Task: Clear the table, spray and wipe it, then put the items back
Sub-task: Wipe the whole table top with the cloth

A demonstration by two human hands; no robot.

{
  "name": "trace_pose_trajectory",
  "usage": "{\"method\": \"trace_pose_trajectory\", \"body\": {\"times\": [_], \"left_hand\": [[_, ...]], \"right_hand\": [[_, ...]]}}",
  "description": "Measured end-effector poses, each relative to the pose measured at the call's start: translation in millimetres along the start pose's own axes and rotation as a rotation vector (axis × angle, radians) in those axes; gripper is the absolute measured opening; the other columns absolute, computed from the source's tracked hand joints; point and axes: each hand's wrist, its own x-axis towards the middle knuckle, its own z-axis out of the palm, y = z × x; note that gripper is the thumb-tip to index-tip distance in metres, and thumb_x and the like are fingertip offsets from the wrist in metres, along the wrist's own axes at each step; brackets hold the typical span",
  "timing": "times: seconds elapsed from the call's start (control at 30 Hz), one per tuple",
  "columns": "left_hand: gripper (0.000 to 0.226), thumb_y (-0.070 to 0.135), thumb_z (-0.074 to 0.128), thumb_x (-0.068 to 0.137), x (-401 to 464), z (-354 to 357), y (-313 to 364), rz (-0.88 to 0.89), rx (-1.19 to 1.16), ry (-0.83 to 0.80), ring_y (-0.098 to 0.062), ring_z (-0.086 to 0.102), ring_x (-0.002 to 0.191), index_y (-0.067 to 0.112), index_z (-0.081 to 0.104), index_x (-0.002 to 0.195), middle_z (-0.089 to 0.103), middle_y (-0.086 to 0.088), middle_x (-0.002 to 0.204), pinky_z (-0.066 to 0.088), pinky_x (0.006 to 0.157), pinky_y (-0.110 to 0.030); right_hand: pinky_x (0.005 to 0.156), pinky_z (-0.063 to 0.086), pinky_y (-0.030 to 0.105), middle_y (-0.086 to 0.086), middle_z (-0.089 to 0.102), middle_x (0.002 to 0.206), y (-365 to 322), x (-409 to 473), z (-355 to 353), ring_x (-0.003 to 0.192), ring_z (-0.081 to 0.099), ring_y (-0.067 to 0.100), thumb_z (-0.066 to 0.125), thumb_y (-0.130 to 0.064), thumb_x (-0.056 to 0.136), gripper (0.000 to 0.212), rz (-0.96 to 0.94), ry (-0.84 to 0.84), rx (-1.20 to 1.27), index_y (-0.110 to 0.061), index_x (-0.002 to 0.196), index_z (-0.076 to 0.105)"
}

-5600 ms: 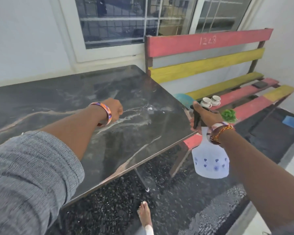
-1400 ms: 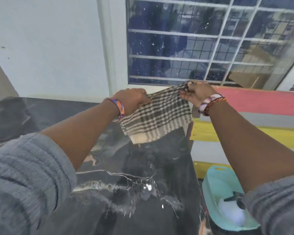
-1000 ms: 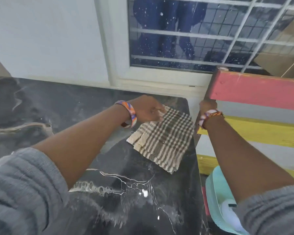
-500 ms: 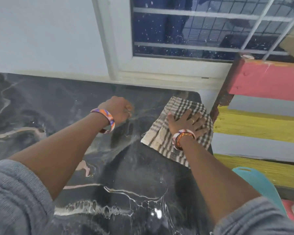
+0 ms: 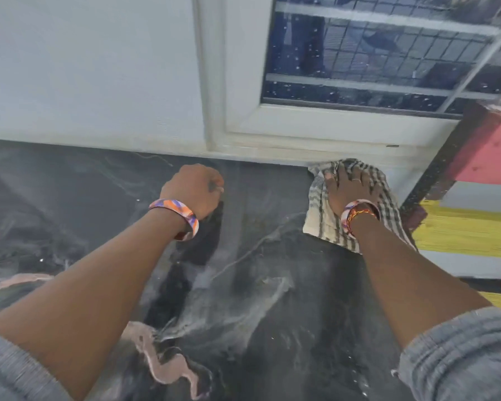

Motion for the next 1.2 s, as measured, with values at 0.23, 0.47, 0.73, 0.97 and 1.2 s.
{"method": "trace_pose_trajectory", "body": {"times": [0.23,0.47,0.73,0.97,1.2], "left_hand": [[0.024,0.022,0.052,0.087,1,-26,-60,-0.07,-0.067,0.055,-0.033,0.059,0.108,0.021,0.066,0.107,0.063,-0.008,0.122,0.048,0.097,-0.045],[0.027,0.016,0.051,0.086,-24,-57,-101,-0.164,-0.055,0.132,-0.034,0.06,0.107,0.019,0.068,0.107,0.064,-0.01,0.121,0.051,0.092,-0.044],[0.026,0.015,0.052,0.087,-45,-55,-73,-0.157,0.008,0.116,-0.035,0.062,0.103,0.019,0.069,0.106,0.065,-0.012,0.12,0.053,0.088,-0.045],[0.024,0.015,0.053,0.084,-45,-13,-5,0.017,-0.008,-0.002,-0.036,0.063,0.102,0.017,0.07,0.1,0.069,-0.011,0.112,0.053,0.09,-0.046],[0.025,0.014,0.05,0.087,-54,13,45,0.131,-0.007,-0.073,-0.034,0.063,0.103,0.017,0.068,0.104,0.068,-0.01,0.113,0.053,0.089,-0.045]], "right_hand": [[0.117,0.001,0.048,0.007,0.008,0.159,-95,-29,16,0.147,0.005,0.027,0.014,-0.049,0.098,0.057,-0.247,-0.007,-0.011,-0.025,0.15,0.013],[0.116,-0.002,0.05,0.002,0.004,0.16,-237,-101,36,0.147,0.003,0.025,0.018,-0.045,0.099,0.055,-0.737,-0.074,-0.08,-0.026,0.15,0.01],[0.113,-0.011,0.052,-0.006,-0.002,0.16,-199,-111,34,0.147,-0.004,0.02,0.016,-0.062,0.093,0.062,-0.704,-0.116,-0.038,-0.038,0.149,0.006],[0.114,-0.005,0.059,0.0,-0.004,0.16,-48,-56,7,0.147,-0.003,0.025,0.015,-0.066,0.09,0.067,-0.151,-0.053,0.03,-0.036,0.149,0.006],[0.114,0.005,0.06,-0.002,-0.005,0.16,68,-79,-4,0.147,-0.002,0.026,0.012,-0.061,0.093,0.064,0.252,-0.039,0.138,-0.033,0.15,0.002]]}}
